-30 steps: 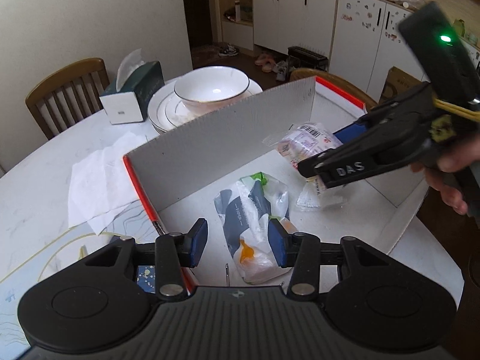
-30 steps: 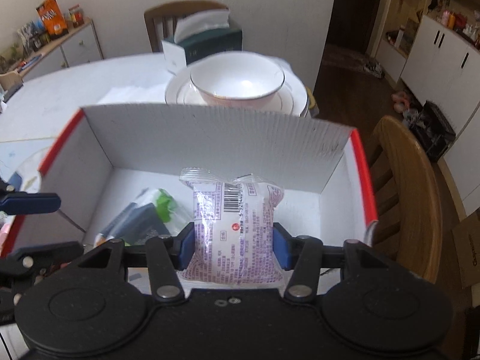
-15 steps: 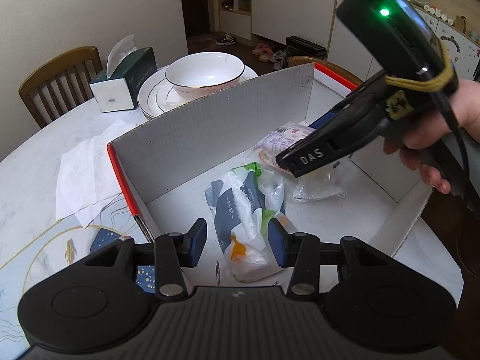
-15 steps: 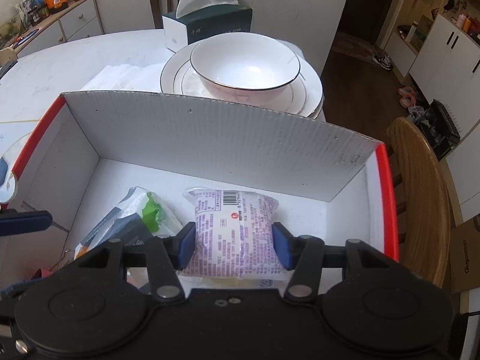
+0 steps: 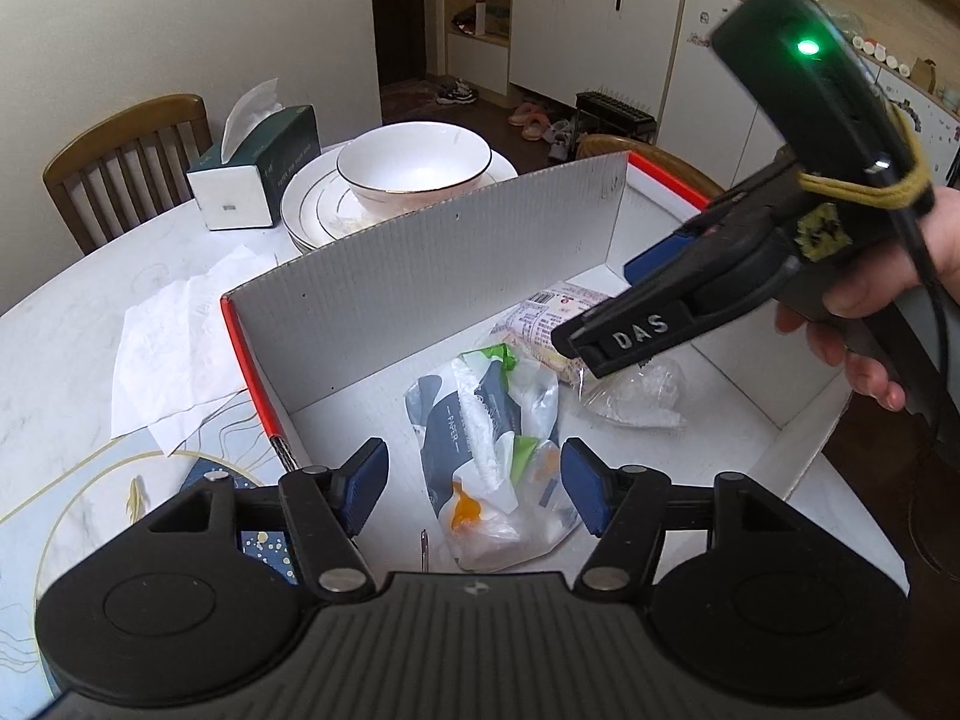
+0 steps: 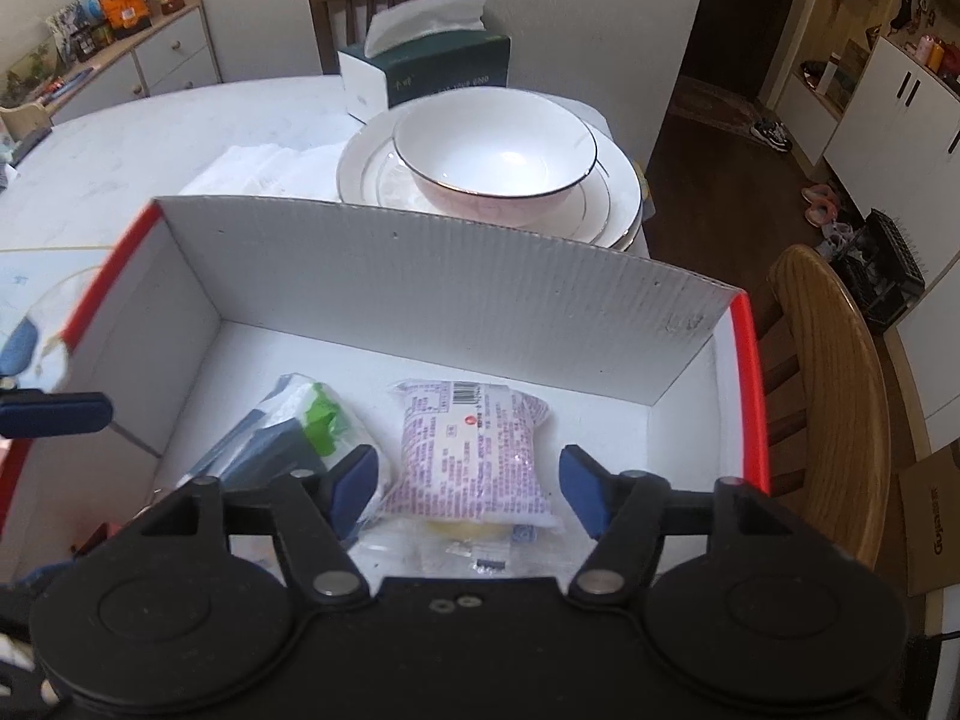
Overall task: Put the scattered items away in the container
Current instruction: 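Open both tools to drop the binder clip and bread bag into the box, then move both tools back toward the remaining items on the table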
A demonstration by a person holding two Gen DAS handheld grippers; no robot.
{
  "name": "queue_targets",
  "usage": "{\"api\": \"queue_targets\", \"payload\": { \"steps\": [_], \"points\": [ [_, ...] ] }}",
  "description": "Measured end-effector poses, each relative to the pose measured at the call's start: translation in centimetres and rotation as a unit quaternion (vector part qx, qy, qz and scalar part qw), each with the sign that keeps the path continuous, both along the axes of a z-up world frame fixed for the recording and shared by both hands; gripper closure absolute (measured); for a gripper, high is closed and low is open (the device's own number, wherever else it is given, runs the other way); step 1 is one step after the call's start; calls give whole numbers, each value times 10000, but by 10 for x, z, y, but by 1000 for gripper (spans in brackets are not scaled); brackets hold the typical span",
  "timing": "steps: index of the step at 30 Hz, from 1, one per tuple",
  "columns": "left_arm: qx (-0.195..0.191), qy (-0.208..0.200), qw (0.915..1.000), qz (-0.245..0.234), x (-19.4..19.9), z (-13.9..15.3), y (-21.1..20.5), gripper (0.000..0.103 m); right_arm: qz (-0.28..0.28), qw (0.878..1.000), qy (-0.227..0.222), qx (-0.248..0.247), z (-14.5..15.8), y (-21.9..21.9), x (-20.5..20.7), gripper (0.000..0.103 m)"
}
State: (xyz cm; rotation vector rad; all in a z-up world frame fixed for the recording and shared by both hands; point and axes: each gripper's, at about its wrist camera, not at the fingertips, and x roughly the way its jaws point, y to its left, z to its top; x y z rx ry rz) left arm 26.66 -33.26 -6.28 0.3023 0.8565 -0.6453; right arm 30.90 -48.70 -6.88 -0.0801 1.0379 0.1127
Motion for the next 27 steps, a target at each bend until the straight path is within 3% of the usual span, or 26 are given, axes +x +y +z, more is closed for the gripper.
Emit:
{"api": "queue_targets", "payload": {
  "steps": [21,24,27],
  "points": [
    [-354,-403,9983,246,-12,25,19,40,321,9939,-920,520,49,9,-61,17],
    [-362,-478,9979,232,-15,27,23,33,302,9923,-1069,545,51,10,-68,12],
    [-378,-518,9977,221,-18,28,28,33,292,9911,-1168,563,53,11,-74,10]
  ]
}}
